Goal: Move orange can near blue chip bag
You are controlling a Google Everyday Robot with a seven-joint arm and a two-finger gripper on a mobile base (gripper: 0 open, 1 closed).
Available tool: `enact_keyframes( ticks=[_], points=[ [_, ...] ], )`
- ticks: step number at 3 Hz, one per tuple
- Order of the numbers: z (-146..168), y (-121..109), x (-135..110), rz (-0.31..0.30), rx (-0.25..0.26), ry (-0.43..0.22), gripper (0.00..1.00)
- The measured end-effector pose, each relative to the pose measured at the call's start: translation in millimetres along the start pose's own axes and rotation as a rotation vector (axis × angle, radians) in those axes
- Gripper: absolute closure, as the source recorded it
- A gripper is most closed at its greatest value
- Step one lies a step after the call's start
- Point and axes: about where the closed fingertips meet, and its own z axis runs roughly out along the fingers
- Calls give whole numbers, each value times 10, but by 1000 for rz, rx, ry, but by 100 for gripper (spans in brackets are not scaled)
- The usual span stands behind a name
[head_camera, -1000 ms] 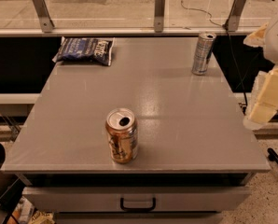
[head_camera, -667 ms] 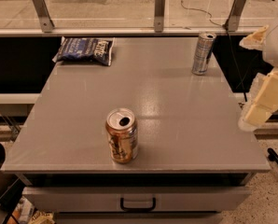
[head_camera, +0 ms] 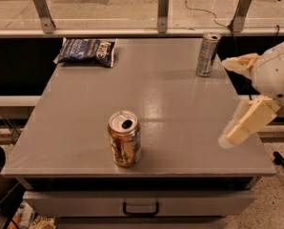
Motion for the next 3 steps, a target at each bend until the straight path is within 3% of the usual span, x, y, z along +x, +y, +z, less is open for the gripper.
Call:
enact_keyframes(
  ticks=[1,3],
  points=[
    [226,159,-237,11,-60,-188,0],
    [562,541,-990,22,-207,-568,0]
  ],
)
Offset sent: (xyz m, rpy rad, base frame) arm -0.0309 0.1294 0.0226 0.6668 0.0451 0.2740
